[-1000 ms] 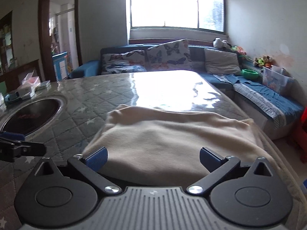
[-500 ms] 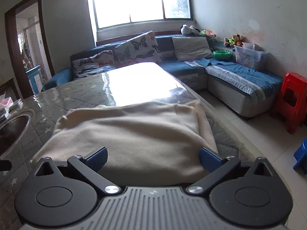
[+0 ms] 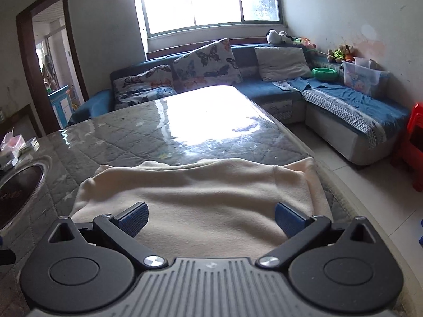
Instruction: Fold clothes
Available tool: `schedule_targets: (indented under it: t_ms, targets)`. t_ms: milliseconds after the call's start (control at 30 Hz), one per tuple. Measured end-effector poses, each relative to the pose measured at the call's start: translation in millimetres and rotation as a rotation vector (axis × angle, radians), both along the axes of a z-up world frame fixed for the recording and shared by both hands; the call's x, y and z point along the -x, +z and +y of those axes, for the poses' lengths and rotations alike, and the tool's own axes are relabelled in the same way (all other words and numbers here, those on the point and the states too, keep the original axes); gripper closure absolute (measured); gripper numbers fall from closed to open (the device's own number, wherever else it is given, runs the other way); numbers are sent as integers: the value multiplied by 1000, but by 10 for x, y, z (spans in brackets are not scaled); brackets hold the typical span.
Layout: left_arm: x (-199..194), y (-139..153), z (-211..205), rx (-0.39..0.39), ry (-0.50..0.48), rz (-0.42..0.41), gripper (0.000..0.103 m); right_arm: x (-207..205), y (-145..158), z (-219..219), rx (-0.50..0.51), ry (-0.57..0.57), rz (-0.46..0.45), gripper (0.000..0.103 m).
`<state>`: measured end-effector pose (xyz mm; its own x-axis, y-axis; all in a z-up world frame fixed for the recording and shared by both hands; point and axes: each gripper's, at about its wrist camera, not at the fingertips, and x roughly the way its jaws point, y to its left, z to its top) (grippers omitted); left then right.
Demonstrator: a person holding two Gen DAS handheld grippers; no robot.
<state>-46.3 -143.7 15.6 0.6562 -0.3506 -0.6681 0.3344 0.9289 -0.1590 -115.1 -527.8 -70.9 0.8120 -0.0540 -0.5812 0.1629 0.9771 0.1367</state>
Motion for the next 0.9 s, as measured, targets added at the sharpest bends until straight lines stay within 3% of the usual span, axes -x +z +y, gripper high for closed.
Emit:
schedule_targets:
  t_ms: [633, 900]
  targets:
    - [134, 29, -72, 6, -44, 35, 0, 505, 2, 523, 97, 3, 37, 0]
    - [251, 55, -207, -14, -96, 11, 0, 613, -16, 540, 78, -17, 38, 0]
